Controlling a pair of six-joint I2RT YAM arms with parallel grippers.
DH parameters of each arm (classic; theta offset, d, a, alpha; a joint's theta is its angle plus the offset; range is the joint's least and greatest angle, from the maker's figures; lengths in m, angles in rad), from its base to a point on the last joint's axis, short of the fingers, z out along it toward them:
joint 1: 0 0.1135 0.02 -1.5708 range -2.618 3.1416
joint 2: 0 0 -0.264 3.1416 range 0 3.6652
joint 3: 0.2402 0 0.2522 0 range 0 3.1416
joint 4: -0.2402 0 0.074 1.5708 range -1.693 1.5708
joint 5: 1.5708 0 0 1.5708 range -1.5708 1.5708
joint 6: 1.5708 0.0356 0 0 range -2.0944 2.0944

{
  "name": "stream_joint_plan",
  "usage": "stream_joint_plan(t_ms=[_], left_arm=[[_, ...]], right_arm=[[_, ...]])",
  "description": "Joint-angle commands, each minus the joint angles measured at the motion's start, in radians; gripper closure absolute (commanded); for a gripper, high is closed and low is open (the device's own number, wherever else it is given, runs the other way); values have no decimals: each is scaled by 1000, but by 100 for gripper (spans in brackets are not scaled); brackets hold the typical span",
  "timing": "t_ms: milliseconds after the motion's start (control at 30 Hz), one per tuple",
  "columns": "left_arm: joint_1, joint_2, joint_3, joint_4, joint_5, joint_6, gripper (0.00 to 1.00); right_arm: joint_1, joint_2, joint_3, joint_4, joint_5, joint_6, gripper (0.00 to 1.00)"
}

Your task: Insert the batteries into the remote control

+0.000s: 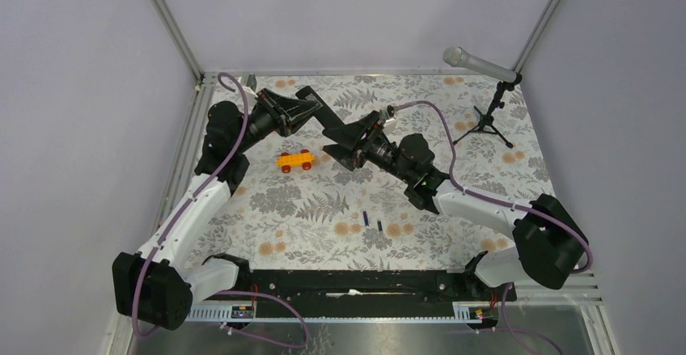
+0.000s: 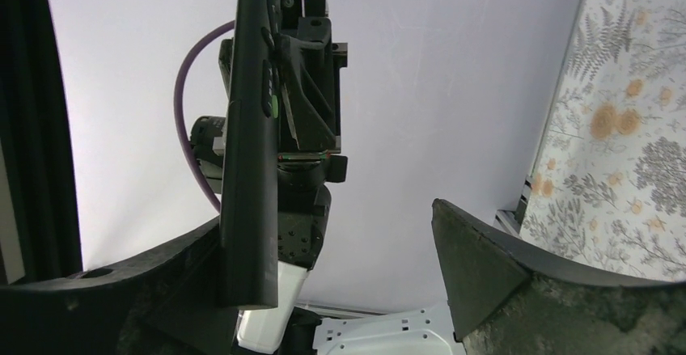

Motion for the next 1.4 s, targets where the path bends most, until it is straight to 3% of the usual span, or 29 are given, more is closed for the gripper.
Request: stream_joint_plan(t_ms=[0, 133, 367, 533, 700, 833, 1000, 1100, 1233, 1367], left_arm=[[-14, -72, 18, 96, 16, -48, 100], [-14, -70, 10, 87, 6, -53, 100], [-12, -57, 22, 90, 18, -61, 100], [-13, -59, 30, 0, 13, -9, 100], [-10, -51, -4, 59, 13, -56, 100], [-8, -26, 26, 101, -2, -82, 100], [-8, 3, 56, 96, 0, -77, 100], [-7, 6, 40, 116, -3, -89, 100], [-7, 2, 35, 126, -9, -92, 100], [-3, -4, 43, 127, -17, -86, 100]], right_arm=[[-2, 38, 31, 74, 15, 1, 14], [-4, 50, 20, 168, 42, -17, 10], [-30, 15, 68, 32, 57, -109, 8], [-71, 5, 104, -24, 56, -126, 8], [-79, 33, 139, -79, -11, -110, 25], [-78, 36, 47, 3, -77, -76, 38], [-80, 13, -8, 71, -131, -79, 26], [-79, 12, -4, 53, -160, -73, 24], [-79, 8, -27, 18, -164, -49, 30], [-79, -3, -50, -13, -161, -41, 53]])
